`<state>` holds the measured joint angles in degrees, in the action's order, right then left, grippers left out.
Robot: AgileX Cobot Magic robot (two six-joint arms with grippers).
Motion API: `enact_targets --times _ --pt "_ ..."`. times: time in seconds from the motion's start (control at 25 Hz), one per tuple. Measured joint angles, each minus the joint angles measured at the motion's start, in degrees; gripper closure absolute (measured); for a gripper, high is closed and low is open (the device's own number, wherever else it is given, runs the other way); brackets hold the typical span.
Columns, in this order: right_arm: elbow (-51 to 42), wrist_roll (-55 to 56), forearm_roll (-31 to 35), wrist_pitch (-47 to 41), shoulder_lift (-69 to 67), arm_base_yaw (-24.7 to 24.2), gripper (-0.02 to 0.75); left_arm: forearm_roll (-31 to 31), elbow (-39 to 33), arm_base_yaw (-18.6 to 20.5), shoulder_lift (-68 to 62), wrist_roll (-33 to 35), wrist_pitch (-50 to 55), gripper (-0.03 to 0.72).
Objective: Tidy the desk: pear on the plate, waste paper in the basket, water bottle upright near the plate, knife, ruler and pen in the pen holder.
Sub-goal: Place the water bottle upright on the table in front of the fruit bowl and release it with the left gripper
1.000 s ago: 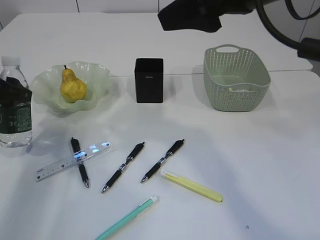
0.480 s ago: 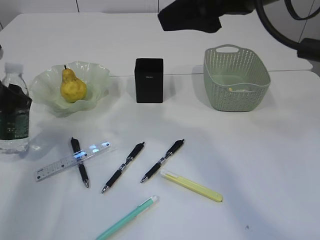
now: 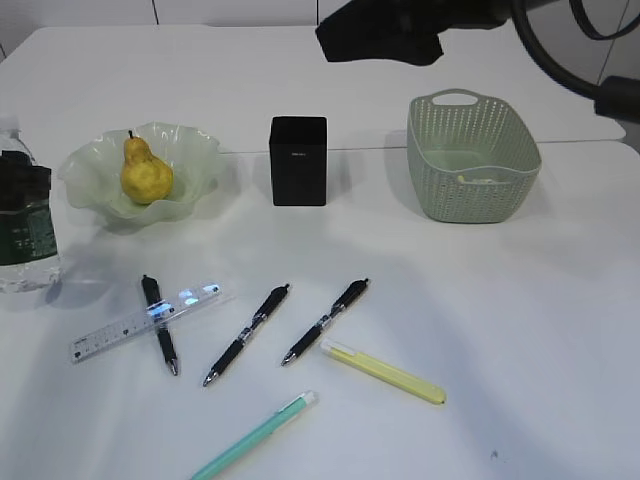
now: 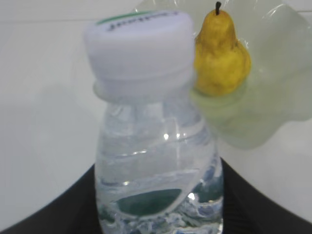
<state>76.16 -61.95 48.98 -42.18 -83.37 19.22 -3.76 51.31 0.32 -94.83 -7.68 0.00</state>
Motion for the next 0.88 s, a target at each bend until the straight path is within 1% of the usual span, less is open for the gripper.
enact_targets --times 0.12,0.16,0.28,0.52,0.64,0.88 --pt "0.0 0.0 0.0 0.0 0.0 0.0 0.144 -9.4 0.0 0.0 0.0 -7.9 -3.2 0.303" --pt "0.0 0.0 0.0 0.0 0.0 0.0 0.144 -12.1 0.0 0.0 0.0 -9.5 -4.3 0.303" --pt "0.0 0.0 0.0 0.0 0.0 0.0 0.144 -15.8 -0.2 0.0 0.0 -12.3 -7.1 0.303" --pt "0.0 0.0 -0.1 -0.1 0.0 0.0 0.144 -17.0 -0.4 0.0 -1.1 -12.9 -9.9 0.303" --pt "0.0 0.0 -0.3 -0.1 0.0 0.0 0.144 -17.1 -1.9 0.0 -2.3 -13.0 -12.5 0.303" --pt "0.0 0.0 -1.4 -0.3 0.0 0.0 0.144 -17.1 -5.7 0.0 -4.5 -12.9 -22.0 0.303"
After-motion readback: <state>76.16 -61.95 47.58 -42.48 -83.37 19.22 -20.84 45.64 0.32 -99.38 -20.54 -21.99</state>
